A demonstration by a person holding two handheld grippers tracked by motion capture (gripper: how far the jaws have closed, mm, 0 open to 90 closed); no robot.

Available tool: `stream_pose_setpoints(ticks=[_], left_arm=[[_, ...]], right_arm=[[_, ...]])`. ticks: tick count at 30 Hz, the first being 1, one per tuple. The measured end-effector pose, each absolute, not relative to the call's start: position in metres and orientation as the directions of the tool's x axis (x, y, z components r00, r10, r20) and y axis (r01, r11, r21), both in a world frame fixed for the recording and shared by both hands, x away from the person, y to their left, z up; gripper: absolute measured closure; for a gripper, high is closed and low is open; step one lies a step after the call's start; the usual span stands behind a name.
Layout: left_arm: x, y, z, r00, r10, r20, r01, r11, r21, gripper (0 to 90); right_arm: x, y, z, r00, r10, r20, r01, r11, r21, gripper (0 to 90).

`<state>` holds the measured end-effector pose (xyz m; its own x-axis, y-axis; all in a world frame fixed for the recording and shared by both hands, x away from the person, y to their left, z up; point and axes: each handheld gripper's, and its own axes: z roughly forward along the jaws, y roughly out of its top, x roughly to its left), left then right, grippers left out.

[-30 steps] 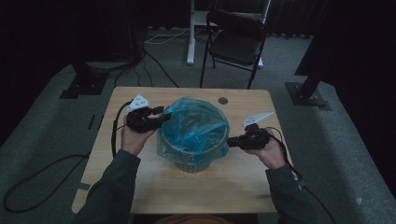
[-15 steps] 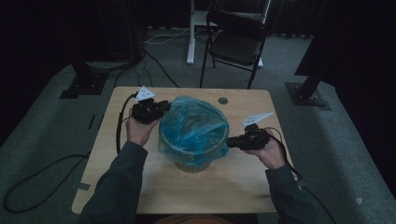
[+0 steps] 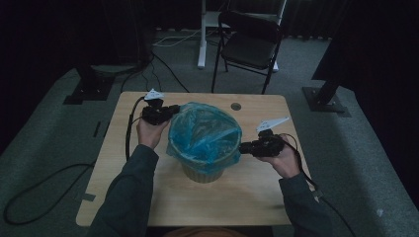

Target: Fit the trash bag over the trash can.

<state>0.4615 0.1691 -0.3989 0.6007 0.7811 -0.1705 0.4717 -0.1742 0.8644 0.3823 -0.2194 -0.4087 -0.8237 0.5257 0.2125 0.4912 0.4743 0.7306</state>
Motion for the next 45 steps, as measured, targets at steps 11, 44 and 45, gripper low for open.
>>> stream_pose_setpoints(ticks=[11, 44, 45], left_arm=[[0.466, 0.168, -0.403, 0.622, 0.758, -0.195, 0.466, -0.159, 0.87, 84.4], [0.477, 0.16, -0.432, 0.608, 0.758, -0.236, 0.54, -0.176, 0.823, 89.3], [0.476, 0.162, -0.435, 0.606, 0.758, -0.239, 0.548, -0.18, 0.817, 89.3]], right_arm=[[0.393, -0.22, -0.4, -0.823, 0.541, 0.175, 0.454, 0.441, 0.774, 65.7], [0.415, -0.226, -0.424, -0.713, 0.671, 0.205, 0.601, 0.434, 0.671, 90.0], [0.414, -0.226, -0.424, -0.715, 0.67, 0.201, 0.597, 0.435, 0.674, 90.0]])
